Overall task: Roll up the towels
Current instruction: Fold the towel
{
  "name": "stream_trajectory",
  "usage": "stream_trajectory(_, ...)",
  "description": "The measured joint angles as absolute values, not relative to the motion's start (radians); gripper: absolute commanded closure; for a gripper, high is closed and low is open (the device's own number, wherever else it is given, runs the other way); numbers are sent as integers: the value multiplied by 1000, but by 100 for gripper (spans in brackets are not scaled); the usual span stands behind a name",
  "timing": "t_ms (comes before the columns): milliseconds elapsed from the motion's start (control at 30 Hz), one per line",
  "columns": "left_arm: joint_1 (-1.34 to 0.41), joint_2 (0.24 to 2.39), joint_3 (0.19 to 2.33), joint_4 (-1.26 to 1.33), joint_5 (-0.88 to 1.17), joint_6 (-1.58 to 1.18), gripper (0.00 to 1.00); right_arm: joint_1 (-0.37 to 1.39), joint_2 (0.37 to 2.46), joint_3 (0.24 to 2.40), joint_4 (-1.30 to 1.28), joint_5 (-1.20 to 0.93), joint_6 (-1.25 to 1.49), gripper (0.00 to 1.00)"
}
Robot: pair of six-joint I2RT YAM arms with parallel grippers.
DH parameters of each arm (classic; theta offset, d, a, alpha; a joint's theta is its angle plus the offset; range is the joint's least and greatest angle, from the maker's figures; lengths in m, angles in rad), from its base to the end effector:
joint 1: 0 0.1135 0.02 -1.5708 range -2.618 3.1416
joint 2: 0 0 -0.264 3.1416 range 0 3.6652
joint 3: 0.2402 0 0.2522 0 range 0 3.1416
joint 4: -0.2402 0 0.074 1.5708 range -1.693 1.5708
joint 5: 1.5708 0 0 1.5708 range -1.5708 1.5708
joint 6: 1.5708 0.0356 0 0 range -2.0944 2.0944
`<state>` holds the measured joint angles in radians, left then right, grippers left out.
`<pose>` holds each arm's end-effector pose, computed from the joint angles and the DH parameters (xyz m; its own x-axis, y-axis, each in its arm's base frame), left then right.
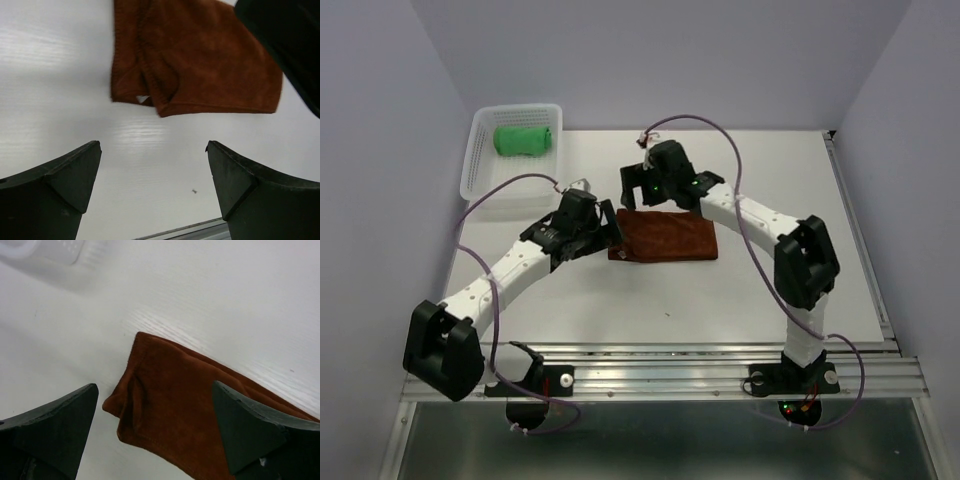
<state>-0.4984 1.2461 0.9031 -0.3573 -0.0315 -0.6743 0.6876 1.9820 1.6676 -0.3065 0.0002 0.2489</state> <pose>0.2381 -0.1283 0.2672 -0.7273 -0.3147 -0.6100 0.0033 0.8871 -0.4616 0.3603 0.2959 0.2730 -0.5920 -0.1675 -0.7883 -0.5042 0.8400 0.2002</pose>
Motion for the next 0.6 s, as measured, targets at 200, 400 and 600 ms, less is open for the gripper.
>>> stream_trajectory(200, -572, 1481, 1122, -284, -15, -657, 1, 529, 1755, 1465, -271, -12, 313, 0)
stream_trajectory(400, -601, 1760, 1325, -237, 15, -621, 1, 479, 1777, 1351, -285, -72, 319, 0)
stream_trajectory(600, -607, 1864, 1289, -227, 25, -610, 1, 471, 1861, 1344, -284, -135, 323, 0)
